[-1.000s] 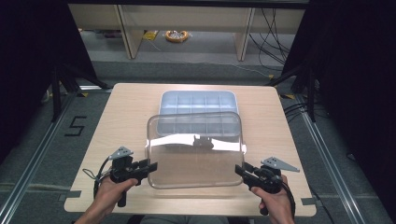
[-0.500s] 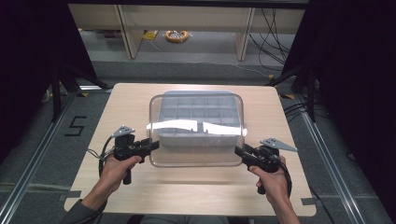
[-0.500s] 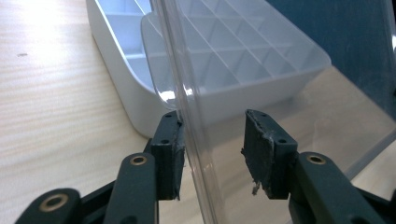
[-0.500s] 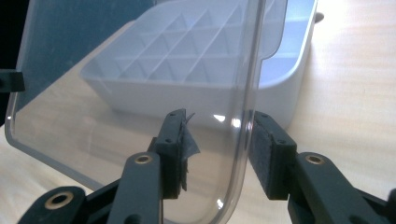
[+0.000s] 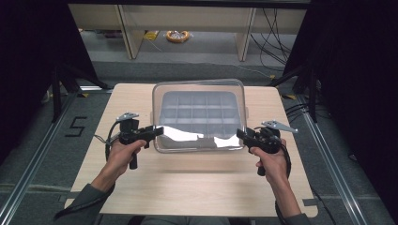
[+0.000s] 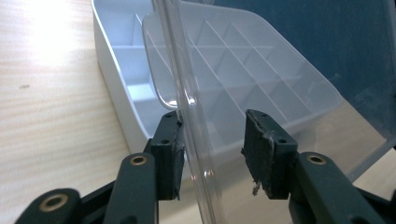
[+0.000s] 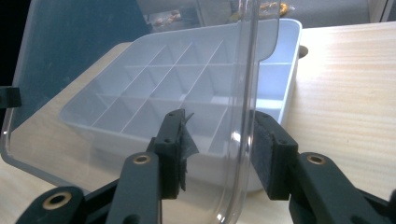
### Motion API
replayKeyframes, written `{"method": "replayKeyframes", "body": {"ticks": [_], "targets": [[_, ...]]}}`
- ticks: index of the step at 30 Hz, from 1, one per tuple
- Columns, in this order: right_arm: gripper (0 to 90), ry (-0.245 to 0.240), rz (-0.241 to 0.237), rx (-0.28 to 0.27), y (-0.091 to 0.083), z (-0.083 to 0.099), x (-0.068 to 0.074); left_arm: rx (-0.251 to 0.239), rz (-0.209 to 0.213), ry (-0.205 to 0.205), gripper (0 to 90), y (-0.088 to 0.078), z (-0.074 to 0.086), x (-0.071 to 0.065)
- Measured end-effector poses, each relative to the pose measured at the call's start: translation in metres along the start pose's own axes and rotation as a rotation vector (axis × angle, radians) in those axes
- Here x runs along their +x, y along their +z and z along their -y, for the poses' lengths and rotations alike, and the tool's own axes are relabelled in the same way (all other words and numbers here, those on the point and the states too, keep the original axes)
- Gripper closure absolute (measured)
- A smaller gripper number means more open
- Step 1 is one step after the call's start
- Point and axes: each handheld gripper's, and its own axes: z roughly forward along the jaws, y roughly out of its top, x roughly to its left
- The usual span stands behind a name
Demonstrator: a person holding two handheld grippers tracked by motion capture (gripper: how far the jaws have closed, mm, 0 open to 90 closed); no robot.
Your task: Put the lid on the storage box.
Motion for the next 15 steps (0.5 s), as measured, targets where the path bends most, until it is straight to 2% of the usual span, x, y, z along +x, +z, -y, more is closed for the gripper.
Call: {"method": "replayKeyframes", "body": {"ticks": [1,2,3,5,6,7,8,9,10,11,13,14,15], "targets": [[58.8,0.033,0.009,0.009,0.004,-0.004,0.000,0.001,-0.012,0.003,57.4,0.005,-0.006,0.000],[58.8,0.033,0.009,0.009,0.004,-0.004,0.000,0.001,-0.012,0.003,57.3,0.005,-0.006,0.000],[58.8,0.005,0.013,0.003,0.009,-0.007,-0.005,0.001,-0.018,0.003,57.3,0.008,-0.011,0.001],[58.7,0.011,0.012,0.002,0.010,-0.009,-0.006,-0.002,-0.022,0.000,57.1,0.012,-0.016,0.002],[58.7,0.047,0.014,0.013,0.011,-0.010,-0.004,0.002,-0.024,-0.001,57.1,0.014,-0.020,0.003],[58.6,0.014,0.023,0.009,0.015,-0.015,-0.010,0.001,-0.029,-0.006,56.9,0.018,-0.025,0.003],[58.6,0.014,0.023,0.009,0.015,-0.015,-0.010,0.001,-0.029,-0.006,56.9,0.018,-0.025,0.003],[58.6,0.026,0.024,0.016,0.016,-0.016,-0.010,0.004,-0.032,-0.005,56.9,0.020,-0.028,0.004],[58.5,0.071,0.033,0.030,0.018,-0.019,-0.009,0.002,-0.036,-0.012,56.6,0.024,-0.031,0.005],[58.5,0.060,0.027,0.009,0.021,-0.020,-0.010,0.003,-0.038,-0.014,56.6,0.026,-0.033,0.006],[58.5,0.063,0.026,0.009,0.023,-0.021,-0.011,0.005,-0.044,-0.019,56.6,0.028,-0.034,0.006],[58.5,0.050,0.036,0.004,0.025,-0.022,-0.013,0.005,-0.045,-0.020,56.4,0.030,-0.035,0.008],[58.5,0.088,0.035,0.019,0.026,-0.024,-0.010,0.006,-0.047,-0.028,56.4,0.031,-0.036,0.009]]}}
